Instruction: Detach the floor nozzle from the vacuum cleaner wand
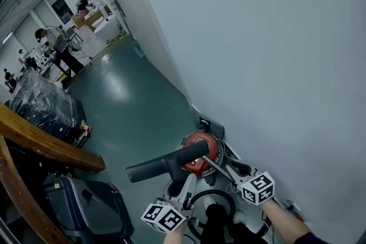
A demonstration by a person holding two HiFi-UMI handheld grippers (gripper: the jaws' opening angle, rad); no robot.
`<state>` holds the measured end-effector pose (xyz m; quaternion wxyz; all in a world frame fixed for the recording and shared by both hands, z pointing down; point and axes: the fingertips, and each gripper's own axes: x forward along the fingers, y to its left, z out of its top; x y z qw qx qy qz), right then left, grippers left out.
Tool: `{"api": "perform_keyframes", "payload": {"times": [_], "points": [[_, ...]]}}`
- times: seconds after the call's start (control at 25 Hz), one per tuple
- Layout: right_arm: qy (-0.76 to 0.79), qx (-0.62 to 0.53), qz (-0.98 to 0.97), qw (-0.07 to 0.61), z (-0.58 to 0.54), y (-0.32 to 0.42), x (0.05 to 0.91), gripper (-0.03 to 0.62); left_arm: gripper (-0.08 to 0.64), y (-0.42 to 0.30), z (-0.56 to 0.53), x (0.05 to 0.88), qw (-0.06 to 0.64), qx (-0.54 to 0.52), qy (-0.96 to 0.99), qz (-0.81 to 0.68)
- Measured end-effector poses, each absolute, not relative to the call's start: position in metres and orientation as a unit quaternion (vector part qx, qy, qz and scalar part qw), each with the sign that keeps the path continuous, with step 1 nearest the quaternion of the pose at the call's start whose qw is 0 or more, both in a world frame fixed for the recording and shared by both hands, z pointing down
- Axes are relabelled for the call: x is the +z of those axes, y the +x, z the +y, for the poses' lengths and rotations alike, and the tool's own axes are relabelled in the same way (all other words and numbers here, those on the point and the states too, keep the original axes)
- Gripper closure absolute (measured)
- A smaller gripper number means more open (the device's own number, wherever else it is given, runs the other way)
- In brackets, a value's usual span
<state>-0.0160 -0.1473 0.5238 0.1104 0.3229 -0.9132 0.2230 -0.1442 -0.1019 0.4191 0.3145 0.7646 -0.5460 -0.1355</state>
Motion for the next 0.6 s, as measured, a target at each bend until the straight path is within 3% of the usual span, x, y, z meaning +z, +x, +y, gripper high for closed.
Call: {"api": "perform_keyframes", "payload": {"times": [0.6], "points": [[0.267, 0.236, -0.934, -0.013, -0.071, 0.007, 0.339, 0.574, 0.382, -0.089, -0.035, 0.311, 0.251, -0.133, 0.780, -0.557]]}}
